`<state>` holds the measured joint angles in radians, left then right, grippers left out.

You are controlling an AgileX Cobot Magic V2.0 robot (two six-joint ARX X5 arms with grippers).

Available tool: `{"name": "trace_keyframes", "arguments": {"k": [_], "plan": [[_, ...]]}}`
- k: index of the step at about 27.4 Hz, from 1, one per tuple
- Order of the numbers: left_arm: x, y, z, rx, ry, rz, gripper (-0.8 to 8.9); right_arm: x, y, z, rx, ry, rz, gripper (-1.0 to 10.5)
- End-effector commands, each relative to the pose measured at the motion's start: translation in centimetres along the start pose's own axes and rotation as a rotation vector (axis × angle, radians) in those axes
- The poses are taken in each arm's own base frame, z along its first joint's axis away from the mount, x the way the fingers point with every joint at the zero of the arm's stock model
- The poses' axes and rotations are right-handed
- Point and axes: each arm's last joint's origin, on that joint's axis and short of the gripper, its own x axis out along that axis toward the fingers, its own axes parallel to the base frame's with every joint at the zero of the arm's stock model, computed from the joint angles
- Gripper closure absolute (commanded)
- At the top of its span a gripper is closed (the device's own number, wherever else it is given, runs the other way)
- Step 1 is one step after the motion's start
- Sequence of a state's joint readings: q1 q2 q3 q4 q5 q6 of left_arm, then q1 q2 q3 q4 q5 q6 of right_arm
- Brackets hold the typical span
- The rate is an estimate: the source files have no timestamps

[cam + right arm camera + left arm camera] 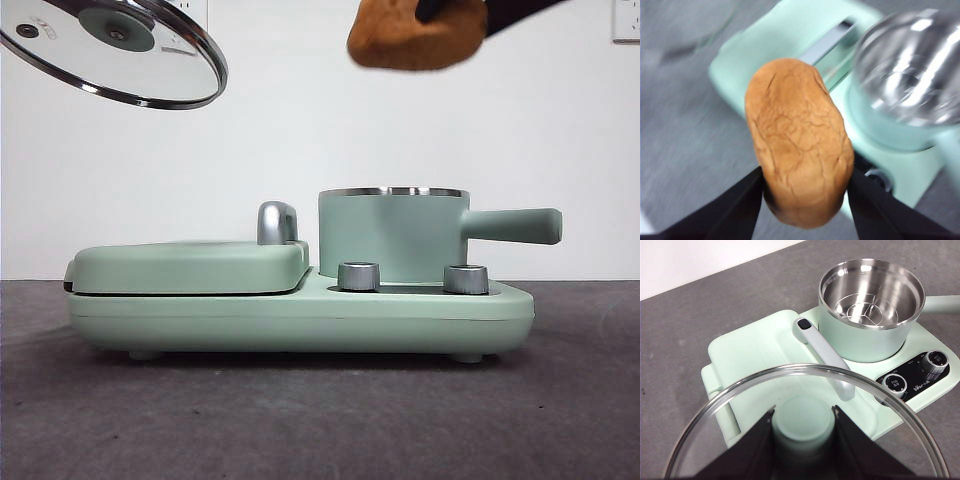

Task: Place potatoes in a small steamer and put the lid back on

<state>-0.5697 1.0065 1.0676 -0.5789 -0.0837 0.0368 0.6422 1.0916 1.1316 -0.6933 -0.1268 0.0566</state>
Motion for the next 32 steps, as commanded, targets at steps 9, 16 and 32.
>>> {"name": "trace_keyframes", "arguments": {"k": [9, 16, 32], "plan": [[-0.4, 0.0, 0.9, -0.001, -0.066, 0.002, 7.99, 5.3, -4.8, 6.2, 0.002, 0.019, -0.115, 7.1], [-0.4, 0.0, 0.9, -0.005, -0.066, 0.001, 7.99, 10.9, -8.2, 6.3, 0.013, 0.058, -0.164, 7.1], [-0.3, 0.0, 1.0, -0.008, -0.071, 0.002, 7.99, 18.1, -11.3, 3.7, 0.005, 0.178, -0.229, 7.1]]}}
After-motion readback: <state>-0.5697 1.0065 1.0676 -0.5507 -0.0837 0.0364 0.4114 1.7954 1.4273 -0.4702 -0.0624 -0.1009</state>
